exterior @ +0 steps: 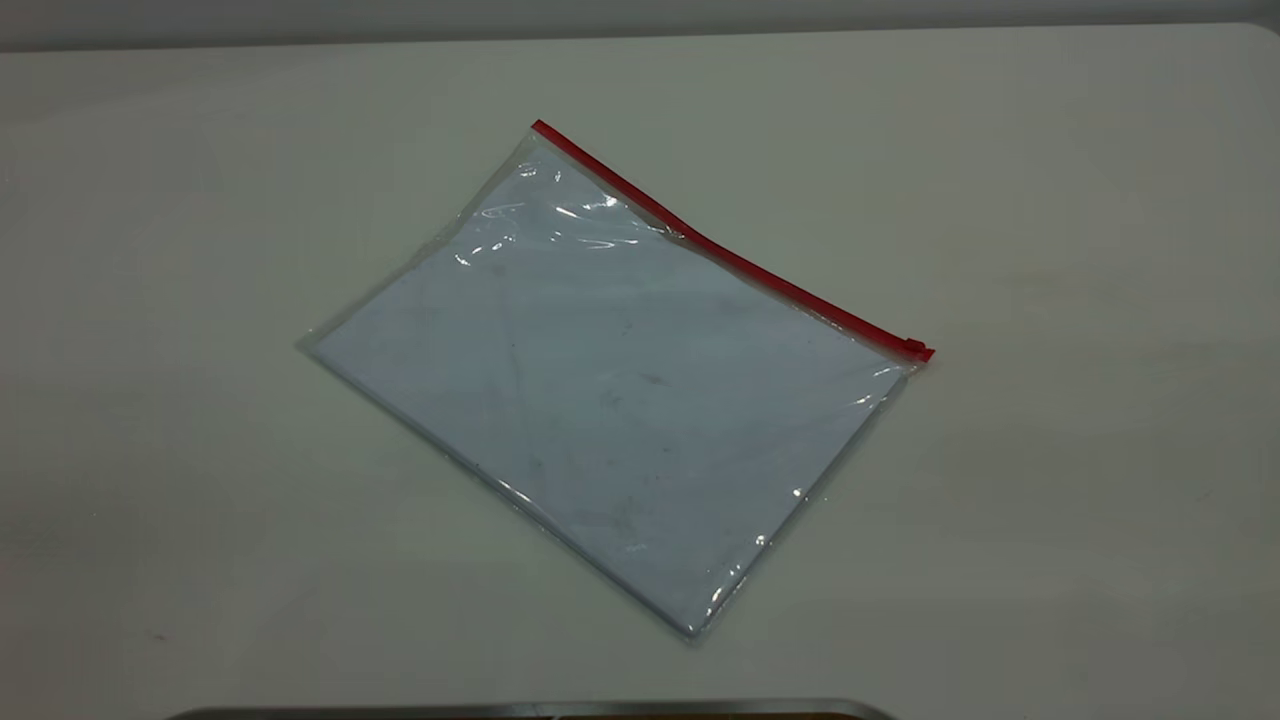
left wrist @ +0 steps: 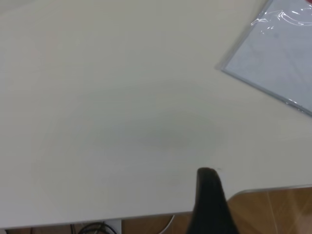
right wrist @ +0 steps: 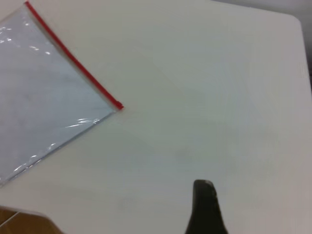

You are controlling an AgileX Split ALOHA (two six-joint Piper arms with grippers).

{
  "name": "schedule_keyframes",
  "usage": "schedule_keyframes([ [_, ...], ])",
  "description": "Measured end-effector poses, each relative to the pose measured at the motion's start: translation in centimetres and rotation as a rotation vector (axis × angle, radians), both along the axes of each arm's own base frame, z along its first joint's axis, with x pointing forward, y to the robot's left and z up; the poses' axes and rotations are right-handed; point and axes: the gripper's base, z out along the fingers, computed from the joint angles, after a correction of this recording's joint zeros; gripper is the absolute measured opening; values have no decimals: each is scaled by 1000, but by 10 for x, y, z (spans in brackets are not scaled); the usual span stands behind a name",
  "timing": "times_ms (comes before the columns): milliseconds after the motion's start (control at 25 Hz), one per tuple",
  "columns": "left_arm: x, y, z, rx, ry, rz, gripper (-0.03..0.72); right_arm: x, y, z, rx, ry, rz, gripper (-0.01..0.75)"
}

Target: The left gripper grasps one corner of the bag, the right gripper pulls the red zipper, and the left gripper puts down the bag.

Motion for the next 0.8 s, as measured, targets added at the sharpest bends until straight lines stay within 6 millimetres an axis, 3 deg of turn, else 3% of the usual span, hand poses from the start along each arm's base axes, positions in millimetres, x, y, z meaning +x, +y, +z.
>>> schedule_keyframes([
  [400, 0, 0, 0, 0, 0, 0, 589, 0, -7, 0, 36, 6, -113, 574],
  [800, 0, 0, 0, -1, 0, 1, 589, 0, -7, 0, 45, 6, -121, 574],
])
